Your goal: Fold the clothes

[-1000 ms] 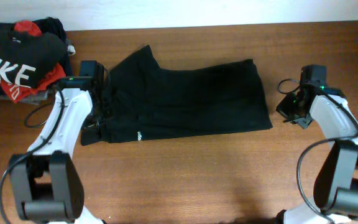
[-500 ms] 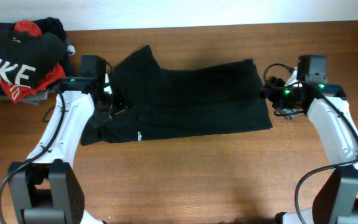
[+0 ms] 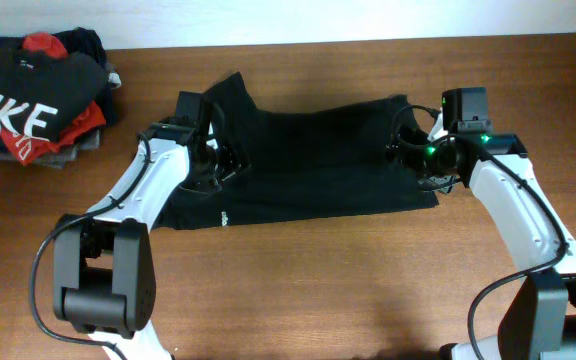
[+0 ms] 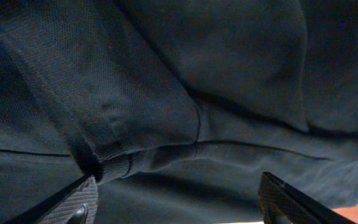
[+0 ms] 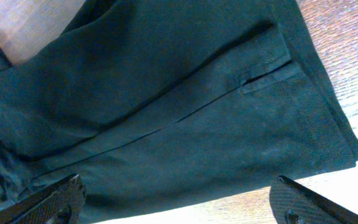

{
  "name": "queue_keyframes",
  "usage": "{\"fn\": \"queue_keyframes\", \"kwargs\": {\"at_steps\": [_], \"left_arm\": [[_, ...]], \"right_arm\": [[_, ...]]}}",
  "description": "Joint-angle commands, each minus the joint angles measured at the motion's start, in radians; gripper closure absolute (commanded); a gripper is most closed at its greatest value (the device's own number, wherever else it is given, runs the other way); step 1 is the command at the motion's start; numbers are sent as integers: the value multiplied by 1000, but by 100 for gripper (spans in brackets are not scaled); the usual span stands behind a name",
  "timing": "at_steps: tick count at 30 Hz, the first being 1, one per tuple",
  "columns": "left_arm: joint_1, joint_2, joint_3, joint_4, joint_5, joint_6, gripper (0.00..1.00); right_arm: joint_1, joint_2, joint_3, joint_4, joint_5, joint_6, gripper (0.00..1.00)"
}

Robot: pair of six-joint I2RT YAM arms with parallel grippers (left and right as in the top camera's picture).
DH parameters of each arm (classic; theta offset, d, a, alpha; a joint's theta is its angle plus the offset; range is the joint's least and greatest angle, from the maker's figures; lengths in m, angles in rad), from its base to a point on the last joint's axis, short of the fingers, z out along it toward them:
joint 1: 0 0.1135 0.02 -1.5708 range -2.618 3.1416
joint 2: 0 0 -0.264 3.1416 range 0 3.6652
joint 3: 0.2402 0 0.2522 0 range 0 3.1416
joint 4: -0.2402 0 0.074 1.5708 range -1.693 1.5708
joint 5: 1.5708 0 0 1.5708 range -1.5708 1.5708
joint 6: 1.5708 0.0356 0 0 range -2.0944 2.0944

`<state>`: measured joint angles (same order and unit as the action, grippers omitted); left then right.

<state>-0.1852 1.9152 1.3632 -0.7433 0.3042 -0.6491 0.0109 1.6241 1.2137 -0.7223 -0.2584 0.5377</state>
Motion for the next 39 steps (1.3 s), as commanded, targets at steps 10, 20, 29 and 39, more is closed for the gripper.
{"fn": "queue_keyframes", "kwargs": {"at_steps": [10, 20, 29, 39], "left_arm": [[0, 69, -3, 4, -32, -90, 20], [0, 50, 15, -22, -32, -98, 26], [0, -3, 16, -88, -136, -99, 25], [-2, 0, 10, -69, -137, -100, 43]], "right_arm": [[23, 6, -54, 32, 77, -6, 1], [23, 16, -123, 114, 76, -6, 1], [23, 65, -177, 200, 52, 2, 1], [23, 65, -177, 207, 53, 1, 1]]}}
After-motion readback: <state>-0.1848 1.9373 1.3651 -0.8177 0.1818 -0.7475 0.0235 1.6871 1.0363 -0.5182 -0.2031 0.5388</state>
